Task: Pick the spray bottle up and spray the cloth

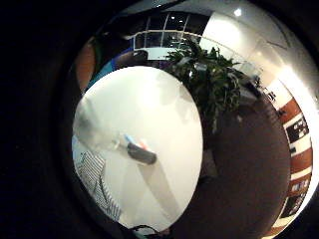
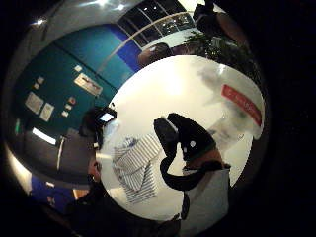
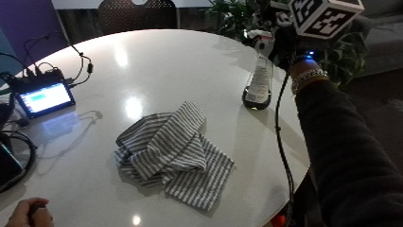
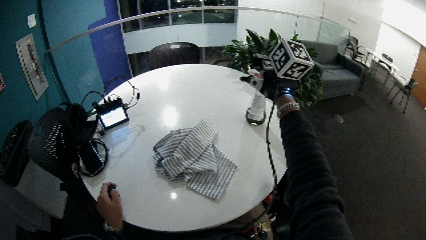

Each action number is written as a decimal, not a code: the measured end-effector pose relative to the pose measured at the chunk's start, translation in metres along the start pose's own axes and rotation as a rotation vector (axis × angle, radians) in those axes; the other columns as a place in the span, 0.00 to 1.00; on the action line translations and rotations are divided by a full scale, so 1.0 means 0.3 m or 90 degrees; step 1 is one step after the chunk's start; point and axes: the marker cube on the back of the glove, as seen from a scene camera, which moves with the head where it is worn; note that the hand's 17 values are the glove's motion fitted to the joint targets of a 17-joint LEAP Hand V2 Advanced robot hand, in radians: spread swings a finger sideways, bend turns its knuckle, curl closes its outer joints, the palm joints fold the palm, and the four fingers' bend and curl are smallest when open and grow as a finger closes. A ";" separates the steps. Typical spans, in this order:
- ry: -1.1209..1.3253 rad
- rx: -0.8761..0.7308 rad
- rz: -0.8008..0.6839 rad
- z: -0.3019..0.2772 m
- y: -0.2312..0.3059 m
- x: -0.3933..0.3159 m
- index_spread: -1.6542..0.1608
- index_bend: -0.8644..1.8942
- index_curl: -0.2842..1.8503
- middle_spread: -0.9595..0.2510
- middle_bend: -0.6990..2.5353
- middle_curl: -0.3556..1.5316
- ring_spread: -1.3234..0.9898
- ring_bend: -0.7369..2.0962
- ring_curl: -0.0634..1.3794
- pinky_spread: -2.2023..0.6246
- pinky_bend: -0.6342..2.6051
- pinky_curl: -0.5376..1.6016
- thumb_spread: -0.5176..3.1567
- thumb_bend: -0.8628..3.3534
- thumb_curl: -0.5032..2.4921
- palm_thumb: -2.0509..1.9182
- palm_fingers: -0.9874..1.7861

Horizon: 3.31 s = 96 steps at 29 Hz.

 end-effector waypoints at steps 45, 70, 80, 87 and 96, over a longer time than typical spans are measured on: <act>-0.350 0.140 -0.139 0.188 0.055 -0.268 0.75 0.38 0.31 0.60 0.39 0.45 0.47 0.50 0.35 0.66 0.34 0.43 0.44 0.20 0.27 0.71 0.87; 0.176 -0.332 -0.638 0.232 0.399 -0.800 0.75 0.38 0.34 0.60 0.40 0.46 0.47 0.52 0.35 0.66 0.34 0.43 0.46 0.20 0.28 0.72 0.86; 0.208 -0.345 -0.662 0.267 0.449 -0.804 0.76 0.38 0.35 0.60 0.40 0.46 0.47 0.52 0.35 0.66 0.34 0.43 0.47 0.20 0.28 0.72 0.86; 0.021 -0.288 -0.606 0.175 0.388 -0.846 0.76 0.38 0.35 0.60 0.40 0.46 0.47 0.52 0.35 0.66 0.34 0.43 0.47 0.20 0.29 0.72 0.86; -0.354 -0.254 -0.496 0.111 0.350 -0.931 0.76 0.38 0.35 0.60 0.41 0.46 0.47 0.52 0.35 0.66 0.34 0.43 0.47 0.20 0.29 0.72 0.86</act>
